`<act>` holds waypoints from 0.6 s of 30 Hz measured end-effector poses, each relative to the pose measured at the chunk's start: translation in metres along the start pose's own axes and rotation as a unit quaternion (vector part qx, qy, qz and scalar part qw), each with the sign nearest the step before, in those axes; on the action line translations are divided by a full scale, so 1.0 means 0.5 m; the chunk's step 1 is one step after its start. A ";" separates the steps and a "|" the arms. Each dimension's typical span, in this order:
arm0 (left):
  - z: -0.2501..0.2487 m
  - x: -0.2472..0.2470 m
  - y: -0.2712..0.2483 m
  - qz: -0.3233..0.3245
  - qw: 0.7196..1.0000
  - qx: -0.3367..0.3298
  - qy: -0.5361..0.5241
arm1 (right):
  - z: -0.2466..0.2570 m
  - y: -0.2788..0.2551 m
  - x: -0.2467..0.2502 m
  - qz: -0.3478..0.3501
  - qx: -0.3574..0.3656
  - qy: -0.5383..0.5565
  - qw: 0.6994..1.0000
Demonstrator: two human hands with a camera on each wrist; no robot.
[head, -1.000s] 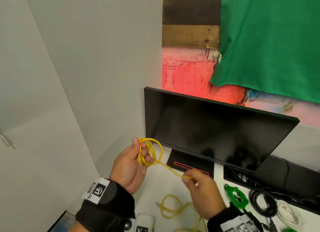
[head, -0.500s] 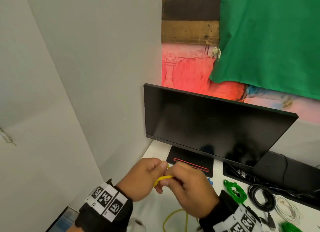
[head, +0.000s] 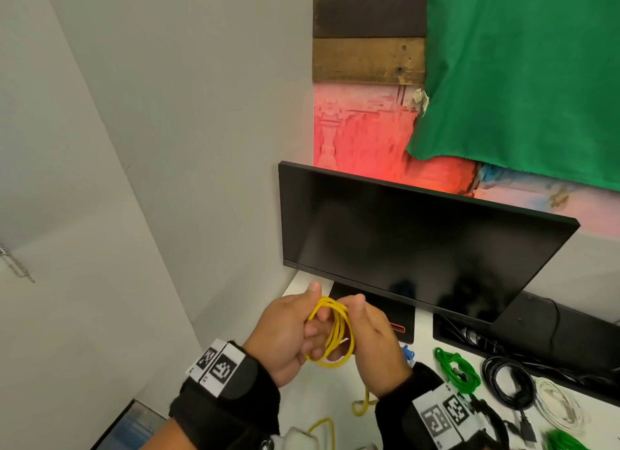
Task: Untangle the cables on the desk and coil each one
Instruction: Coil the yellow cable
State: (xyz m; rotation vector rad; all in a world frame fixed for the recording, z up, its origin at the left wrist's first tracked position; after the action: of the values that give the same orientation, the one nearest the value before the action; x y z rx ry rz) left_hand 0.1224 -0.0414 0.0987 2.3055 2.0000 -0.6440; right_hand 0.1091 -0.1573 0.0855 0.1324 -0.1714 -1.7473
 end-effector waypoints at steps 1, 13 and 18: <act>0.000 0.002 0.004 -0.014 1.000 0.004 -0.009 | 0.000 -0.003 -0.003 0.002 0.003 0.000 1.000; 0.032 -0.023 -0.011 0.133 0.965 0.184 -0.134 | 0.008 0.014 0.001 -0.010 0.078 -0.106 0.991; 0.028 0.000 0.006 0.028 0.990 0.109 -0.081 | -0.019 0.029 0.000 0.041 0.015 -0.072 0.996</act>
State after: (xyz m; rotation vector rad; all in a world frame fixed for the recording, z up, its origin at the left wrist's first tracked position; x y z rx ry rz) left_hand 0.1213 -0.0460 0.0852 2.3258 1.8700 -1.0569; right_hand 0.1248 -0.1603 0.0792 0.0216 -0.3042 -1.6726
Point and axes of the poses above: each hand's wrist, its own y-axis towards the middle knuckle, its own x-axis out of the back of the hand, z = x × y, the point moved 6 cm from there along y, towards the middle knuckle, and after that the axes turned 14 degrees about -z, right-handed, at the moved point
